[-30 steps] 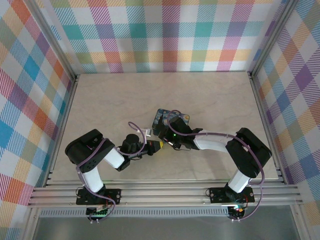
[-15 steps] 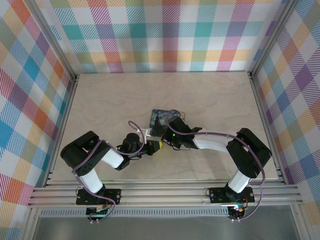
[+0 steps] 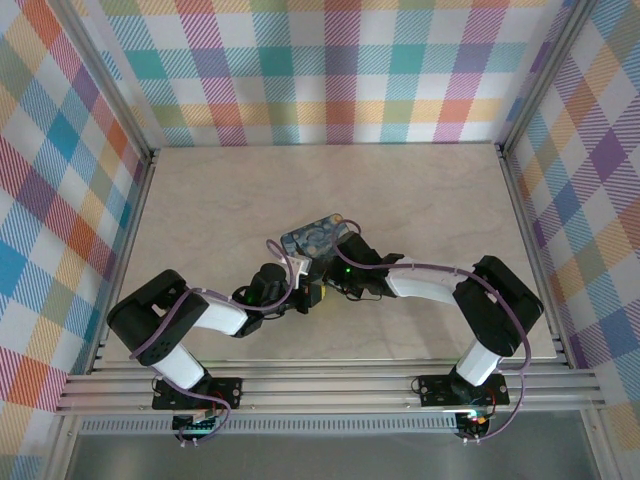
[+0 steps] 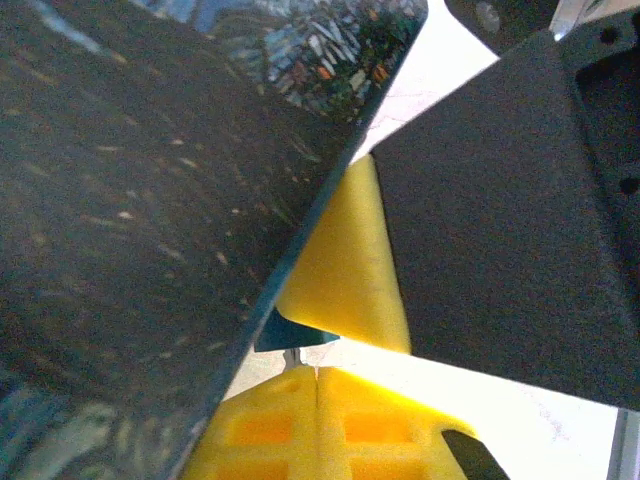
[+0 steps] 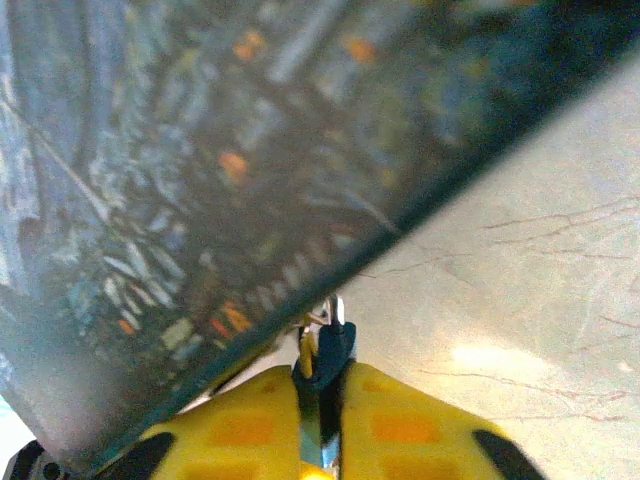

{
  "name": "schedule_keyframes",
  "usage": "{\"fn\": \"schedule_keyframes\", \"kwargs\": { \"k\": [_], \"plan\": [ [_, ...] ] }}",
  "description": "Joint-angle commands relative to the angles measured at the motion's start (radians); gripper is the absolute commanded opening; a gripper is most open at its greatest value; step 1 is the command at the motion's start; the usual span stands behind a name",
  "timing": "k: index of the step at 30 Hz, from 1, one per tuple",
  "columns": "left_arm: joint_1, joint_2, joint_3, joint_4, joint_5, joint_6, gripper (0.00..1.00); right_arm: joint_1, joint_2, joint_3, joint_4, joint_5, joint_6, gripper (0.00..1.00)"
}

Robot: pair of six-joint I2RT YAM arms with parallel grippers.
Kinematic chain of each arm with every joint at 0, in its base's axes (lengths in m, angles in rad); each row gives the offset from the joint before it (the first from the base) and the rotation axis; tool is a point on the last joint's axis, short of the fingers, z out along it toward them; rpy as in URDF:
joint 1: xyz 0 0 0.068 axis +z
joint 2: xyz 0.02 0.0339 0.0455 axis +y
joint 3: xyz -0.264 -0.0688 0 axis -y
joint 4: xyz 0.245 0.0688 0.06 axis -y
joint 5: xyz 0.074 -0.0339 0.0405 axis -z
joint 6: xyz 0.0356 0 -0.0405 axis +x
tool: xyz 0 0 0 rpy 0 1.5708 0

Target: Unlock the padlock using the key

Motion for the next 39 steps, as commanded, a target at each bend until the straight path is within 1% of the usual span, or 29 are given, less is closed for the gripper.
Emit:
{"fn": "schedule_keyframes", "kwargs": {
  "k": [1,3,6,9,12,16,19,22,26,29,39],
  "plan": [
    [-0.024,-0.01,0.029,0.058,0.028,0.013,0.0,0.011,-0.033,0.008,-0.047,-0.014,-0.012,0.2],
    [-0.024,-0.011,0.028,0.06,0.023,0.008,0.0,0.011,-0.054,0.003,-0.053,-0.008,-0.013,0.25],
    [-0.024,-0.015,0.038,0.043,0.014,0.008,0.0,0.011,-0.089,-0.004,-0.06,0.006,-0.013,0.36],
    [-0.025,-0.018,0.047,0.021,0.007,0.008,0.0,0.01,-0.123,-0.004,-0.078,0.018,-0.017,0.42],
    [-0.022,-0.017,0.049,0.014,0.007,0.006,0.0,0.011,-0.15,-0.013,-0.082,0.026,-0.013,0.46],
    [-0.017,-0.015,0.041,0.018,0.008,-0.006,0.0,0.011,-0.169,-0.059,-0.044,0.028,0.019,0.47],
    [-0.013,-0.015,0.031,0.028,0.014,-0.023,0.0,0.009,-0.165,-0.11,0.029,0.016,0.065,0.47],
    [-0.008,-0.014,0.022,0.038,0.022,-0.037,0.0,0.006,-0.137,-0.145,0.112,-0.012,0.111,0.47],
    [-0.002,-0.003,0.012,0.062,0.038,-0.061,0.0,0.003,-0.084,-0.162,0.203,-0.038,0.135,0.47],
    [0.005,0.003,0.005,0.079,0.05,-0.079,0.0,0.001,-0.068,-0.178,0.253,-0.033,0.147,0.47],
    [0.045,0.039,-0.009,0.158,0.106,-0.14,0.0,-0.004,-0.088,-0.219,0.312,0.031,0.148,0.45]
  ]
}}
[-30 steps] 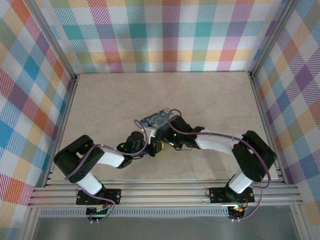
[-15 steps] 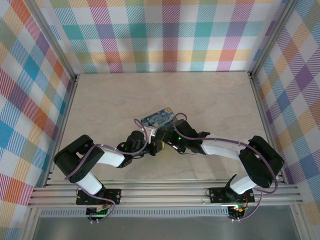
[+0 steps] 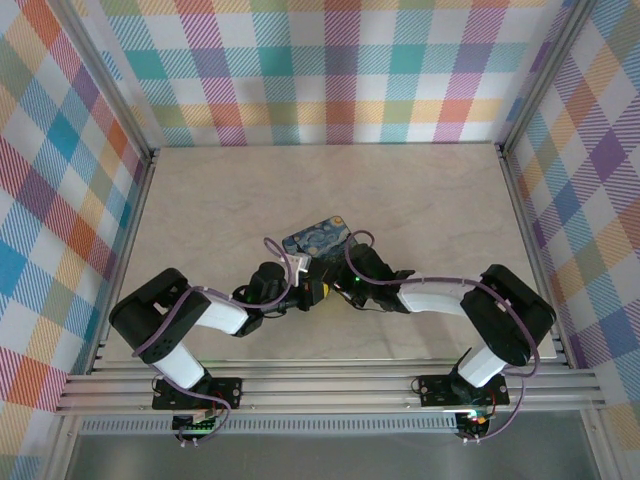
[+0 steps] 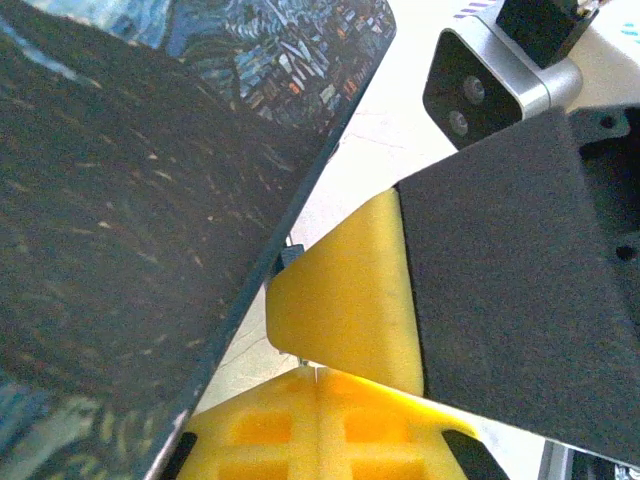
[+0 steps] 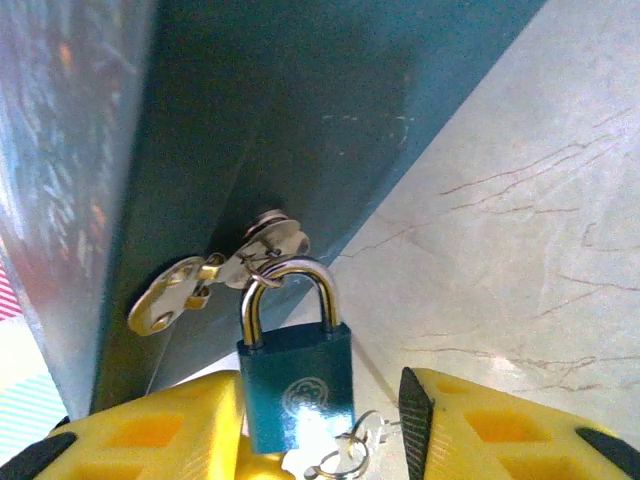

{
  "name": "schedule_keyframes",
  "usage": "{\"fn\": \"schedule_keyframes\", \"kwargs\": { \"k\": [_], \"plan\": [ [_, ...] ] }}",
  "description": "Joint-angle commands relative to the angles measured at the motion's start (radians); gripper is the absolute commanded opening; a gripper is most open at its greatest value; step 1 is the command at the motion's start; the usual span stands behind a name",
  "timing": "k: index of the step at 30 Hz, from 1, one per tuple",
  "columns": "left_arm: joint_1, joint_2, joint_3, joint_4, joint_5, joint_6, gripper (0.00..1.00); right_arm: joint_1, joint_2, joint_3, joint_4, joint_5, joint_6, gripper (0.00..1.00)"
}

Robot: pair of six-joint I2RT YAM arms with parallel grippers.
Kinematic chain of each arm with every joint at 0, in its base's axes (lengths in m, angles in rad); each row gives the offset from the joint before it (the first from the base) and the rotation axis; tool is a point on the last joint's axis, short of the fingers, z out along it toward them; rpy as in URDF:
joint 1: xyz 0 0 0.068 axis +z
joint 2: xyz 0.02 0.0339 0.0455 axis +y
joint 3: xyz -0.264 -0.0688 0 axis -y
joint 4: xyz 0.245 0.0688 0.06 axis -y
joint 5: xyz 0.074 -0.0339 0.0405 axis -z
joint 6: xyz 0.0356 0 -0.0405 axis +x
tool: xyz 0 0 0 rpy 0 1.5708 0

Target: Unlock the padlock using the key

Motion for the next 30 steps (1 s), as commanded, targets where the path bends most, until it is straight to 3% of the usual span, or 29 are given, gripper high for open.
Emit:
{"fn": "schedule_keyframes", "kwargs": {
  "k": [1,22,26,30],
  "plan": [
    [0.021,0.022,-0.011,0.095,0.047,-0.031,0.0,-0.007,-0.008,-0.021,0.059,0.02,0.012,0.46],
    [0.072,0.059,-0.028,0.176,0.141,-0.076,0.0,-0.042,0.079,-0.011,0.164,-0.055,0.028,0.44],
    [0.072,0.065,-0.027,0.176,0.152,-0.076,0.0,-0.041,0.08,-0.01,0.176,-0.062,0.028,0.37],
    [0.073,0.068,-0.028,0.177,0.158,-0.077,0.0,-0.042,0.072,-0.01,0.169,-0.051,0.021,0.21]
  ]
}}
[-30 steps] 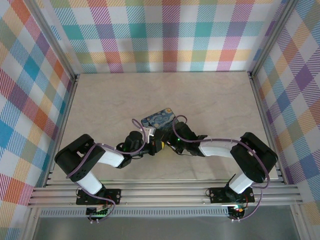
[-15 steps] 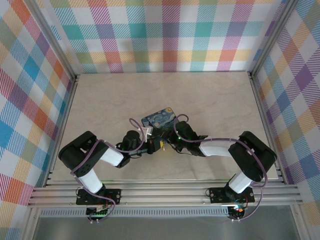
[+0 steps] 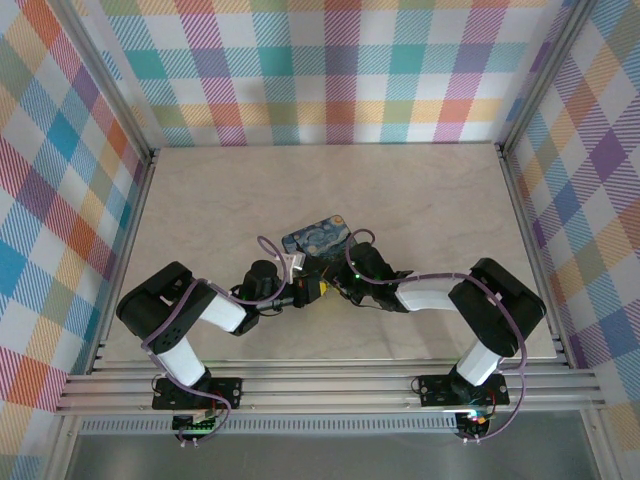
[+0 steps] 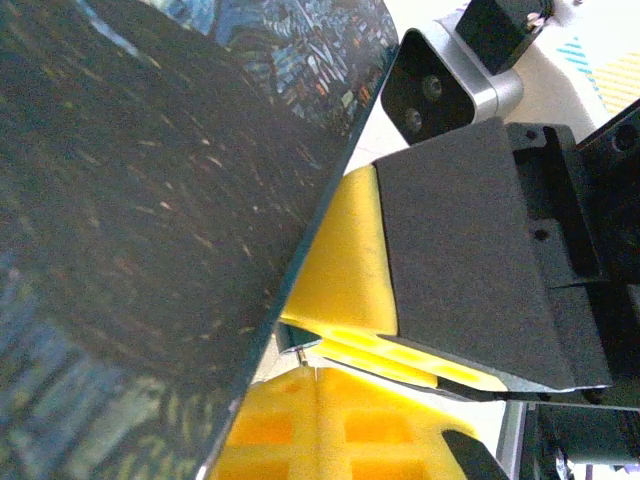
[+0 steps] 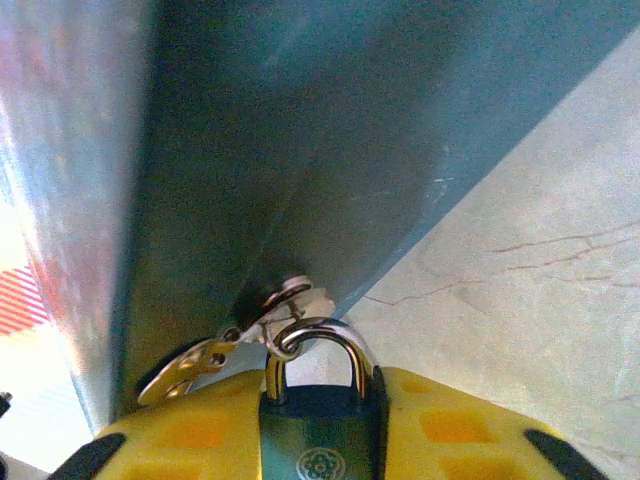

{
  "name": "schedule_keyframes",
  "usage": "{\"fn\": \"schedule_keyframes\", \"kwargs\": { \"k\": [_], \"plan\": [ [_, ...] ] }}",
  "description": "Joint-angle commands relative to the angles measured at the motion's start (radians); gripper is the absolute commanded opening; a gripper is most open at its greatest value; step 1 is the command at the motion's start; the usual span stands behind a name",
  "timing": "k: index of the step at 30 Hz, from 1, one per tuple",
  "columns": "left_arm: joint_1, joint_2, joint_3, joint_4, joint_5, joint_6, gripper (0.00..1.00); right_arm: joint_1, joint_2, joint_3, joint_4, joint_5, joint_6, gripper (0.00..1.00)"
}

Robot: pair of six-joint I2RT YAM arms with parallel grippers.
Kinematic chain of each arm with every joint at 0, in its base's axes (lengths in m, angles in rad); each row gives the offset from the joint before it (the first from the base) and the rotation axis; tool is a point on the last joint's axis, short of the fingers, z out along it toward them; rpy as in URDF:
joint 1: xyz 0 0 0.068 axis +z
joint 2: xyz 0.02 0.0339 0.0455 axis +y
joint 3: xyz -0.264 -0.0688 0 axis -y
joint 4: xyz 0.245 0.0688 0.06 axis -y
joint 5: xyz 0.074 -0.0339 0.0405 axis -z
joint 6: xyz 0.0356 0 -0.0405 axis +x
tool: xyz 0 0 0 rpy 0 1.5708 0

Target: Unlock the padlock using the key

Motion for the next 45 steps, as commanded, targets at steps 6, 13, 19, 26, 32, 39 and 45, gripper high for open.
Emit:
{"fn": "schedule_keyframes", "kwargs": {
  "k": [6,13,19,26,32,39,45],
  "plan": [
    [0.007,0.001,-0.003,0.054,0.04,-0.008,0.0,-0.007,0.001,0.011,0.004,0.005,-0.004,0.04],
    [0.008,-0.013,-0.005,0.042,0.04,-0.011,0.0,-0.006,0.002,0.018,0.011,0.002,-0.006,0.0],
    [0.008,-0.025,-0.008,0.015,0.008,-0.011,0.02,-0.005,0.001,0.033,-0.018,-0.005,-0.004,0.0],
    [0.009,-0.098,-0.022,-0.087,-0.043,0.06,0.27,-0.004,-0.012,0.118,-0.175,-0.026,-0.046,0.0],
    [0.006,-0.198,-0.02,-0.23,-0.107,0.184,0.35,-0.005,-0.009,0.189,-0.286,-0.043,-0.077,0.0],
    [-0.027,-0.258,0.003,-0.358,-0.197,0.331,0.35,-0.004,0.004,0.241,-0.354,-0.066,-0.088,0.0],
    [-0.065,-0.22,0.003,-0.306,-0.235,0.368,0.35,-0.004,0.026,0.267,-0.382,-0.084,-0.088,0.0]
  ]
}}
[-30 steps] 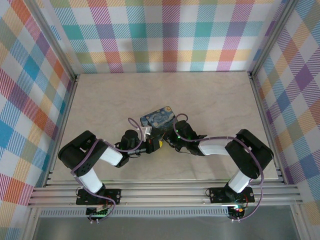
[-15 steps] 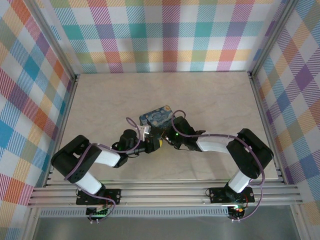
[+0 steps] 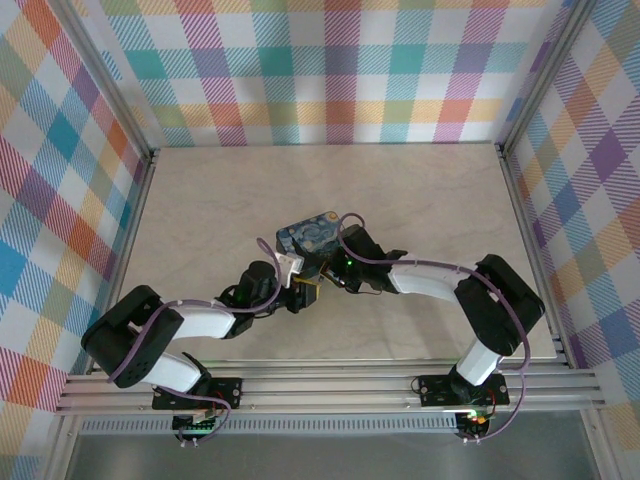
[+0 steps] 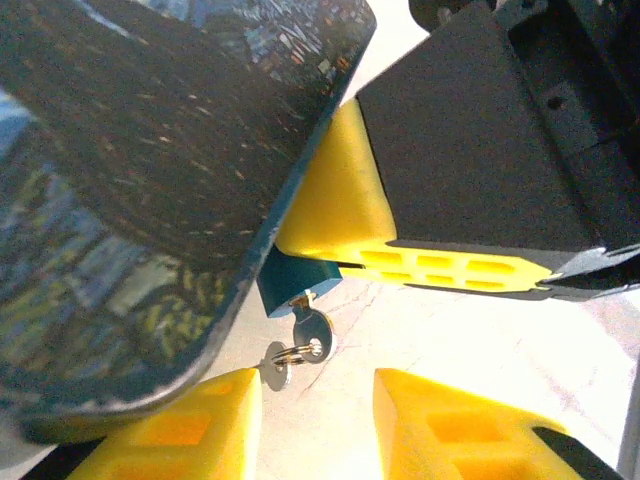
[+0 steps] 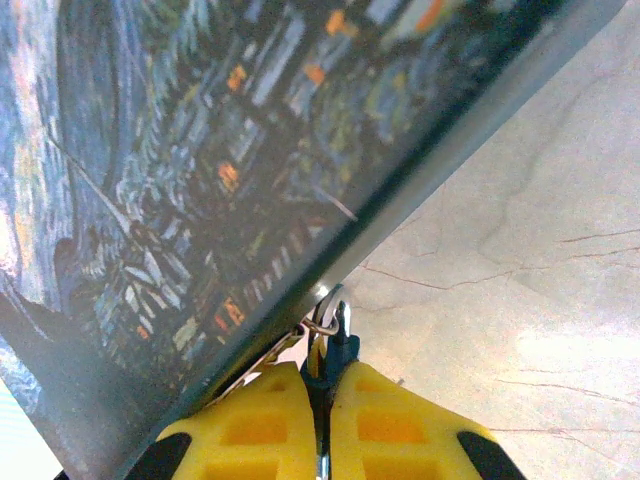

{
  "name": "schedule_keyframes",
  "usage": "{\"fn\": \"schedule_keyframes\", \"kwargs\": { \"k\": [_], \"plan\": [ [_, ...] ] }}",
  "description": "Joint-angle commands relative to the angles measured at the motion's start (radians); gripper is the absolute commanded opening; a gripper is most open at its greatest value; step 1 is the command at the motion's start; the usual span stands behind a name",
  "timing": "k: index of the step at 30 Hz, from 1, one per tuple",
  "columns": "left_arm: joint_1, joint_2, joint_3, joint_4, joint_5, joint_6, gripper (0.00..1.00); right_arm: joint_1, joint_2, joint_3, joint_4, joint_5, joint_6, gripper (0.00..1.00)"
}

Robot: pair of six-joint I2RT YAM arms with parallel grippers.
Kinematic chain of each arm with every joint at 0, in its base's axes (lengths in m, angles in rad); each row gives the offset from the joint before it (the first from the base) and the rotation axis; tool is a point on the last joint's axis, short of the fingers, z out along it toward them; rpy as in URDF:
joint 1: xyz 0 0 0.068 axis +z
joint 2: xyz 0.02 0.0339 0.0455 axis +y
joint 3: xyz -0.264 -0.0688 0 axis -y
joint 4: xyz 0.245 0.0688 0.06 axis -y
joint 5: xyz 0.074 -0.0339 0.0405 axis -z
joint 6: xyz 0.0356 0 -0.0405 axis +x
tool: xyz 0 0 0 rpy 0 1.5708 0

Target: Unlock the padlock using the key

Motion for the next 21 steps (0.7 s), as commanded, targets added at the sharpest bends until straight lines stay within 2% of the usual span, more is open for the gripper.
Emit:
{"fn": "schedule_keyframes", "kwargs": {
  "k": [1,10,18,21],
  "plan": [
    [-0.027,0.022,0.011,0.033,-0.05,0.059,0.35,0.001,0.019,0.039,-0.028,-0.048,-0.014,0.0],
    [-0.065,0.074,0.027,0.112,-0.113,0.058,0.34,0.0,0.029,0.055,-0.049,-0.054,-0.012,0.0],
    [-0.065,0.091,0.04,0.111,-0.127,0.059,0.0,0.001,0.032,0.05,-0.051,-0.059,-0.008,0.0],
    [-0.065,0.097,0.033,0.126,-0.126,0.042,0.0,0.001,0.03,0.049,-0.05,-0.059,-0.005,0.0]
  ]
}}
